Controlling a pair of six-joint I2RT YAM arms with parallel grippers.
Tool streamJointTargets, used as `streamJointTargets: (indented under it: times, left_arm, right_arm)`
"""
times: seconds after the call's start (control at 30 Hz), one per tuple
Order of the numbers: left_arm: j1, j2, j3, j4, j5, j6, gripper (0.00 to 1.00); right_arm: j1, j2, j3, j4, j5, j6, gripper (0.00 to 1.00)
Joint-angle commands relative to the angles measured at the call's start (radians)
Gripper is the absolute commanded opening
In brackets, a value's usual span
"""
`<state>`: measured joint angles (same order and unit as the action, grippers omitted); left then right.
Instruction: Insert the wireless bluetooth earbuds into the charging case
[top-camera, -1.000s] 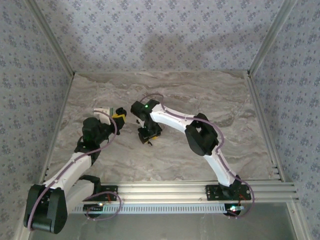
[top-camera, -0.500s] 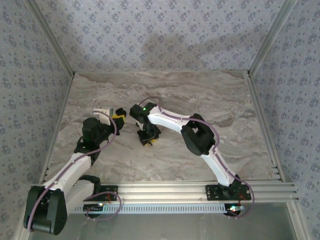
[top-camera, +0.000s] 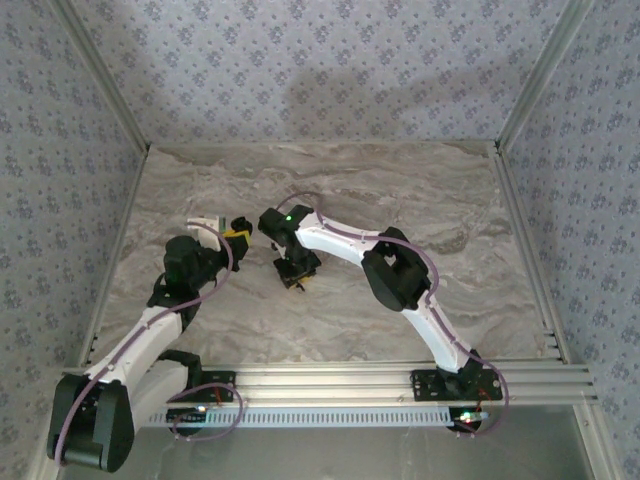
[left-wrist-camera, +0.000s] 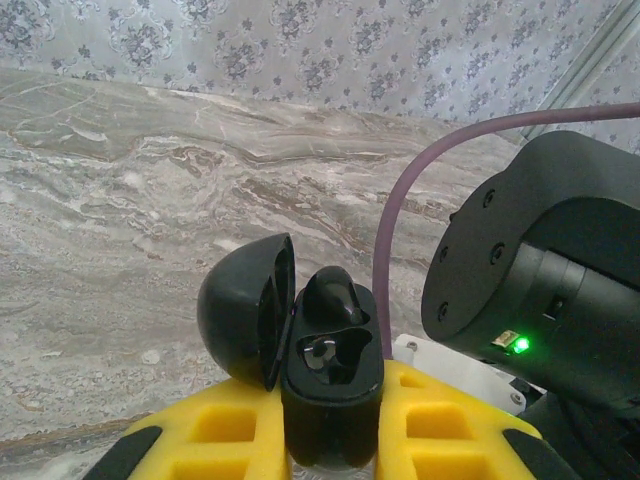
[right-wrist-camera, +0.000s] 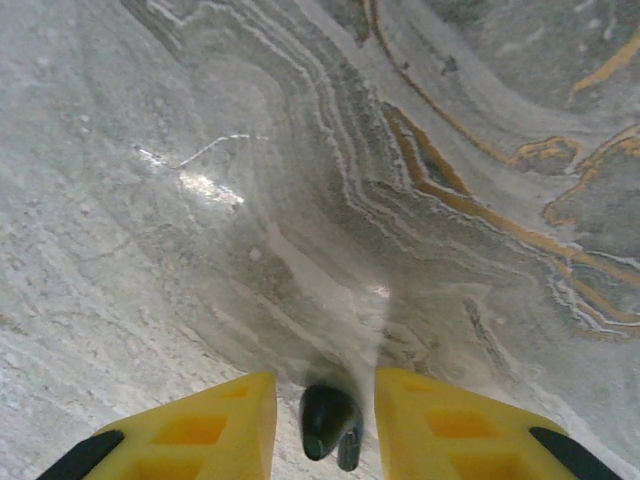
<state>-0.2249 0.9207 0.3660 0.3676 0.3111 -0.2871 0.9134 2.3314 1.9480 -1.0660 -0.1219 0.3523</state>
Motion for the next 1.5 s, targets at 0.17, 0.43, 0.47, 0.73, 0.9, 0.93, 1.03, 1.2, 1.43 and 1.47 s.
streamJointTargets:
  times: [0.17,0.43,0.47,0.73,0.9,0.93,1.03,1.2,1.43,1.47]
  left_arm:
    - [-0.003,-0.023,0.03,0.008,-0.012,0.016,0.16]
    - [-0.002,-0.025,0.031,0.004,-0.013,0.02,0.16]
    - [-0.002,-0.025,0.032,0.002,-0.012,0.02,0.16]
    - [-0.003,-0.025,0.032,0.002,-0.007,0.02,0.16]
    - [-0.004,-0.019,0.031,0.015,0.018,0.017,0.16]
    - [-0.004,-0.016,0.031,0.026,0.036,0.016,0.16]
    - [-0.009,-0.006,0.029,0.082,0.089,0.012,0.16]
    - [-0.036,0.024,0.033,0.184,0.159,0.017,0.16]
    - [-0.124,0.083,0.082,0.281,0.219,0.068,0.15]
    - [-0.139,0.091,0.094,0.283,0.226,0.084,0.15]
  right_arm:
    - [0.013,0.024,-0.014,-0.047,0.035,0.02,0.31]
    - [0.015,0.019,-0.022,-0.026,0.013,0.029,0.23]
    - [0.015,0.016,-0.024,-0.026,0.014,0.031,0.23]
    - [0.011,-0.066,-0.066,-0.016,0.06,0.031,0.21]
    - [-0.005,-0.175,-0.127,0.036,0.077,0.055,0.21]
    - [-0.011,-0.203,-0.147,0.055,0.076,0.063,0.21]
    - [-0.029,-0.313,-0.211,0.118,0.088,0.079,0.2]
    - [-0.064,-0.508,-0.303,0.203,0.135,0.091,0.2]
    - [-0.118,-0.778,-0.434,0.425,0.055,0.033,0.2]
    - [-0.124,-0.808,-0.45,0.456,0.045,0.027,0.2]
